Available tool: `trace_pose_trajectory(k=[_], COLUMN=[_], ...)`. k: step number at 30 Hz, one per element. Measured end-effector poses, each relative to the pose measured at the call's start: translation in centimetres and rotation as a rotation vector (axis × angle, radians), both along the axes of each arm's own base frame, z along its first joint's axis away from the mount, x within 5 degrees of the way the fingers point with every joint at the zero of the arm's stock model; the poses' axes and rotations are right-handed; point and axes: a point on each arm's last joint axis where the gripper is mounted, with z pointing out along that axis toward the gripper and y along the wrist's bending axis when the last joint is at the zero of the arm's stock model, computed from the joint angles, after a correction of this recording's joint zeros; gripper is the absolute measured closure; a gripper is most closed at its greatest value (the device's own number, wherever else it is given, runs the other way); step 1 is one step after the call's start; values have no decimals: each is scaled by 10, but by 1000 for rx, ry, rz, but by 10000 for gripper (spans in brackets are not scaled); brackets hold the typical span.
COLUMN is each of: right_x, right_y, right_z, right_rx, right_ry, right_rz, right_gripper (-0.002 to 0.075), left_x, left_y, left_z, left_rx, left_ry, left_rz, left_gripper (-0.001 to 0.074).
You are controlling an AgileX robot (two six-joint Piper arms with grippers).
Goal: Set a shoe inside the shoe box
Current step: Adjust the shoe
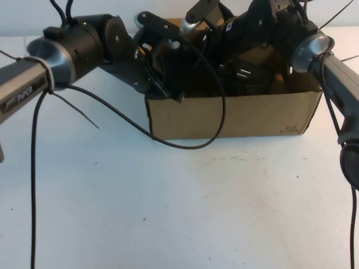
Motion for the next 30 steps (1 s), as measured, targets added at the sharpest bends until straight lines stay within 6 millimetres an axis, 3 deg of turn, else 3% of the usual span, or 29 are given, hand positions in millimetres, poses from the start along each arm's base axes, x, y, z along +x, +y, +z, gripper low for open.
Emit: trace_pose_trajectory(k=[5,16,22,30], right_x=[0,8,5,-1], right_y=[0,-13,-13,-22], right_z=[-1,0,-3,-13], right_rx=[1,35,43,-22], right_ry=[9,15,50,167], right_rz=[2,-113,-20,24], right_gripper=[715,715,713,608], left_x=[3,2,2,1], left_y=[-4,-4,-4,-4], left_z=[-12,-13,-13,-14], left_rx=[-12,-6,-5,-2], left_ry=[24,35,37,46], left_rz=[-24,-30,-31,-33], left_gripper=[736,736,736,736])
